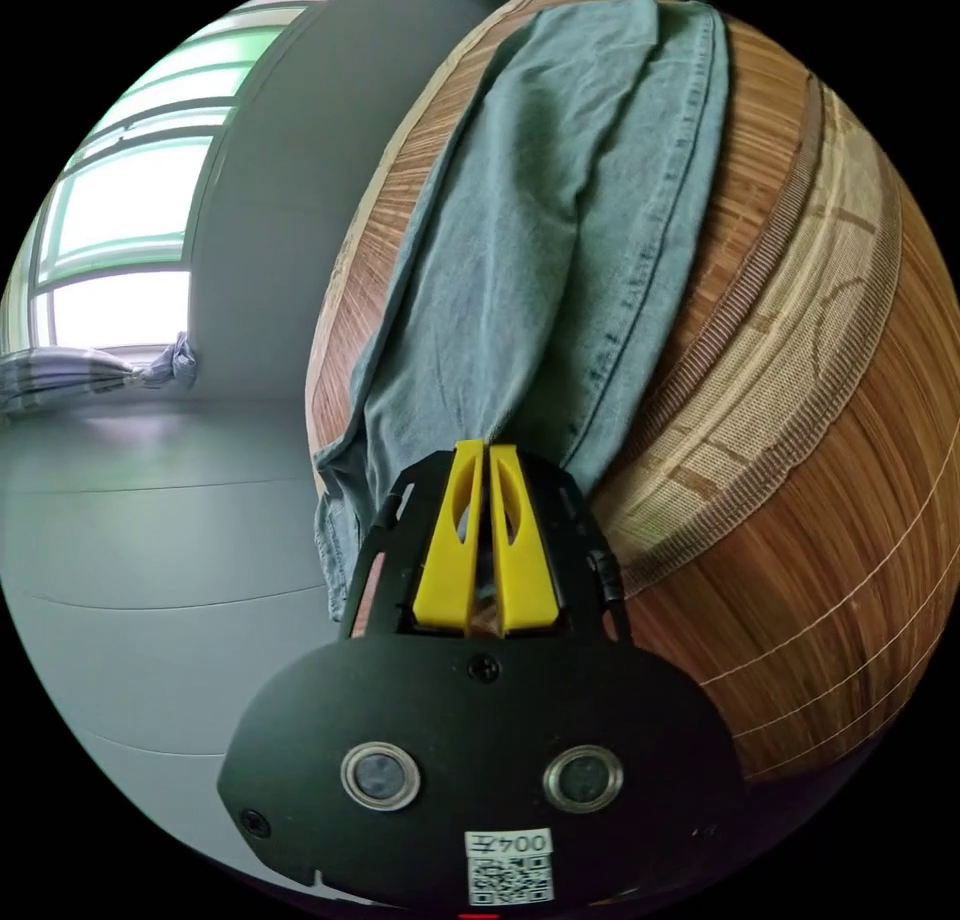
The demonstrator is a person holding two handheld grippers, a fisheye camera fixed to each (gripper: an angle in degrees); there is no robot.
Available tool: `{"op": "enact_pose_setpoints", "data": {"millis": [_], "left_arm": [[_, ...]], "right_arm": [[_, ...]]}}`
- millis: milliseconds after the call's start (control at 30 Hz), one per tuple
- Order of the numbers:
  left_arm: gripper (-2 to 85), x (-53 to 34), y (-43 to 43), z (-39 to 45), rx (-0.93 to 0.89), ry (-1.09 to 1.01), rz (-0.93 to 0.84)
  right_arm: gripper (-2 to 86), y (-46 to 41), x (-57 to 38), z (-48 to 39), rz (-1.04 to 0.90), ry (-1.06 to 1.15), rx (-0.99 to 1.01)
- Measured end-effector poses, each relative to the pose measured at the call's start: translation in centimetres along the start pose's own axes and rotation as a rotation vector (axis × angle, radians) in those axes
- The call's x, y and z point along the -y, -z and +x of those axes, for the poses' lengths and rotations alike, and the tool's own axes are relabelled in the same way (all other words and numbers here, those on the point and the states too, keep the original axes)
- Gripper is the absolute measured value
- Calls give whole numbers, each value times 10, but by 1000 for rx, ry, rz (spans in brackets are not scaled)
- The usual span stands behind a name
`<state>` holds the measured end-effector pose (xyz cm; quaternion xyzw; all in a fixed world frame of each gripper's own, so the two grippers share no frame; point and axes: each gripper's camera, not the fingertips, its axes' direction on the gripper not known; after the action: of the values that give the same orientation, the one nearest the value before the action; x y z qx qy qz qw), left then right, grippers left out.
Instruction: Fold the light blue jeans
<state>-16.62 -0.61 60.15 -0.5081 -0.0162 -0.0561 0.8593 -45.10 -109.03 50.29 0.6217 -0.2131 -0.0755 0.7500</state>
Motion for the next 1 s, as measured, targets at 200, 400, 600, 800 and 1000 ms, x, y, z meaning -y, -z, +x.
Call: {"op": "enact_pose_setpoints", "data": {"millis": [200, 400, 600, 800, 1000], "left_arm": [[8, -7, 17, -96, -104, 156, 51], [5, -42, 22, -113, -250, 175, 102], [5, -24, 5, -48, -190, 13, 9], [5, -49, 32, -96, -123, 158, 113], [5, -54, 17, -67, -139, 83, 94]], "right_arm": [[44, 62, 9, 102, 102, -117, 17], [44, 57, -24, 102, 98, -44, 193], [44, 7, -31, 55, -47, -32, 182], [43, 57, -52, 95, 104, -168, 114], [42, 38, -62, 69, 41, -94, 126]]}}
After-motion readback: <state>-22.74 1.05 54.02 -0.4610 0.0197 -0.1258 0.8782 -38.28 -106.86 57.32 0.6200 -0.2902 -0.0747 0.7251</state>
